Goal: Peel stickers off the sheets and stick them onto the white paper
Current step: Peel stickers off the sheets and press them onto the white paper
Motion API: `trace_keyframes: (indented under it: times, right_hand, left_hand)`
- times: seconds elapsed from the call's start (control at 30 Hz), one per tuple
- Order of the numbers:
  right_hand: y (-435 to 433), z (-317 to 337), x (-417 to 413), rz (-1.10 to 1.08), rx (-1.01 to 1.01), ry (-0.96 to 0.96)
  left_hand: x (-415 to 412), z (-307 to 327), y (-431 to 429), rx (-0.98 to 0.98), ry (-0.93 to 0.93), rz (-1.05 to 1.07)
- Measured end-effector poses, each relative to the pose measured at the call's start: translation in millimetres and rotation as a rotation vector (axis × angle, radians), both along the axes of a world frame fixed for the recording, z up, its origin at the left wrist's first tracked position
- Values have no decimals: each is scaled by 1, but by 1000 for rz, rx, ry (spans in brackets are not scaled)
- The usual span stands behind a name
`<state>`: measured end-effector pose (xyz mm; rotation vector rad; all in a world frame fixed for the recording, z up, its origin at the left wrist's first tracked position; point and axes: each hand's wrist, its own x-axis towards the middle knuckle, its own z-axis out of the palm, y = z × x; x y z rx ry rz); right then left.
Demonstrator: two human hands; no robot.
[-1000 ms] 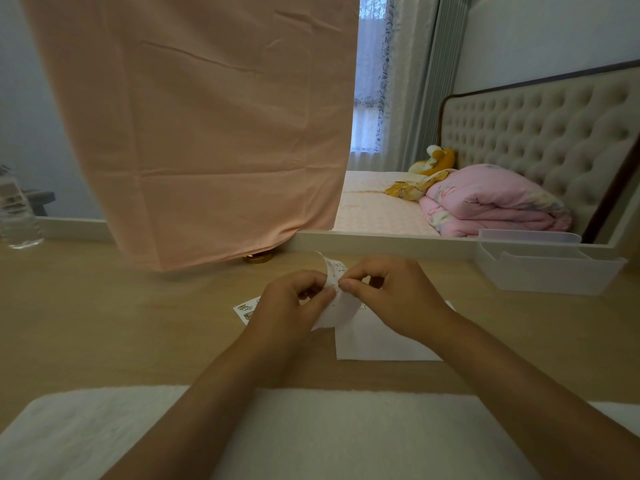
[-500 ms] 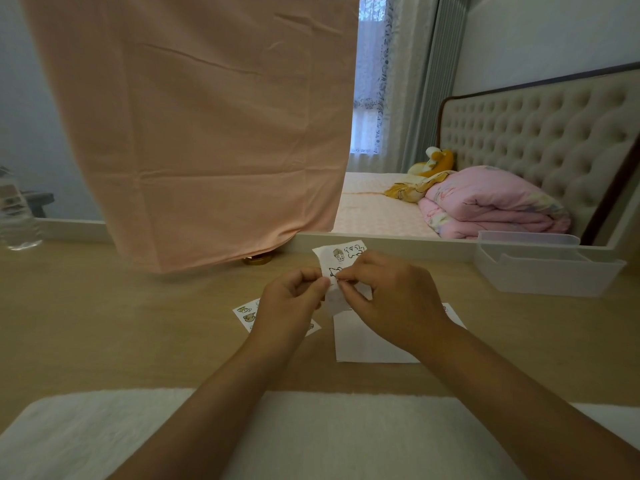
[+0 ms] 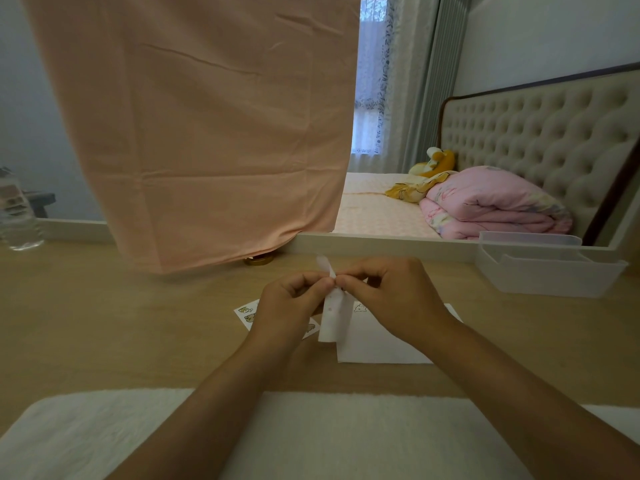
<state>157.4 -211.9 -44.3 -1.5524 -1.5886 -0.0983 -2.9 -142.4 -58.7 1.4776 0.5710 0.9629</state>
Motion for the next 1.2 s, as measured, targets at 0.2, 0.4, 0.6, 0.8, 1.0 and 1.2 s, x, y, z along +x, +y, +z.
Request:
trace_keyframes:
  times: [0.2, 0.4, 0.6, 0.8, 1.0, 1.2]
  right_hand:
    - [1, -3, -2, 6, -25, -8]
    - [0, -2, 1, 2, -66, 11]
    - [-1, -2, -1, 13, -36, 55]
    - [-2, 2, -2, 11, -66, 13]
    - [-4, 3, 2, -20, -114, -50]
    - [-1, 0, 7, 37, -139, 68]
  left_hand:
    - [1, 0, 0, -21, 25, 28]
    - [2, -2, 2, 112, 98, 76]
    - [2, 0, -2, -46, 31, 21]
    - [1, 1, -2, -118, 37, 13]
    - [-3, 1, 2, 92, 110, 16]
    - [-3, 1, 3, 193, 157, 62]
